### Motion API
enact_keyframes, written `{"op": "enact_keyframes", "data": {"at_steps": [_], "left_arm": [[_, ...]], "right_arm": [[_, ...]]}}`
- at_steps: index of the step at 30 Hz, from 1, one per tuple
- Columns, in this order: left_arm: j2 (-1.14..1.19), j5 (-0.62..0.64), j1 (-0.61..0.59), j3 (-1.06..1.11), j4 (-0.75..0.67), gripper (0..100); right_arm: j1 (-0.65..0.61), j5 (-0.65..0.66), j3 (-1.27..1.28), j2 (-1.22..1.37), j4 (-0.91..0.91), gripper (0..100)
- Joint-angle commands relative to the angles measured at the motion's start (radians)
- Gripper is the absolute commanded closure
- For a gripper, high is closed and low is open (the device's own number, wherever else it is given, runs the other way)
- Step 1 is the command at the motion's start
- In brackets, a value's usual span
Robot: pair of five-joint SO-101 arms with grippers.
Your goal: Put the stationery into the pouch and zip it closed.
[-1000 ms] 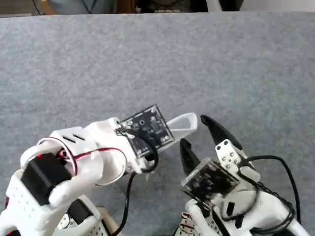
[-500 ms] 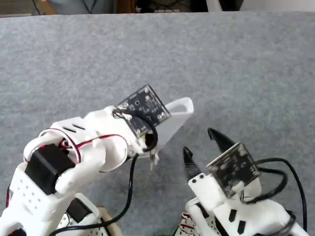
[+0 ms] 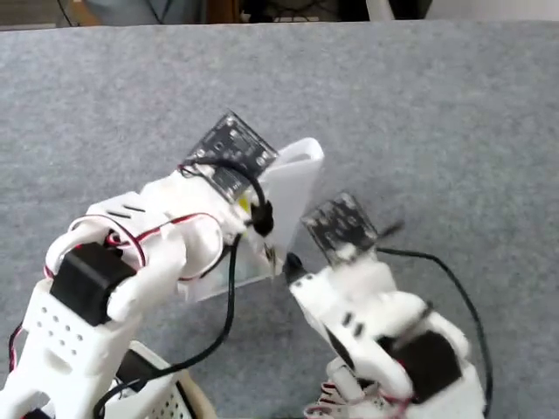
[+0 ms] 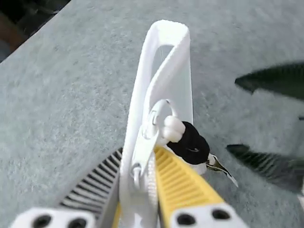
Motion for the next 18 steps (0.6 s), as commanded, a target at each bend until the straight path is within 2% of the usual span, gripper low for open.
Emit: {"op": "enact_keyframes", "data": {"at_steps": [1, 5, 13, 15, 18], "left_arm": [[0.002, 0.020, -0.048, -0.010, -0.037, 97], [0.002, 0.021, -0.084, -0.008, -0.057, 97], [0.002, 0.021, -0.124, 0.044, -0.123, 97], [0.002, 0.026, -0.116, 0.044, -0.121, 97], [-0.003, 0.077, -0.116, 0.039, -0.120, 97]], "right_arm": [[-0.012, -0.003, 0.033, 0.027, -0.061, 70.7], [-0.017, -0.003, 0.027, 0.027, -0.057, 70.6], [-0.178, 0.040, -0.120, 0.027, 0.114, 70.5], [-0.176, 0.037, -0.090, 0.035, 0.078, 70.5], [-0.130, 0.035, 0.042, 0.028, -0.112, 70.7]]}}
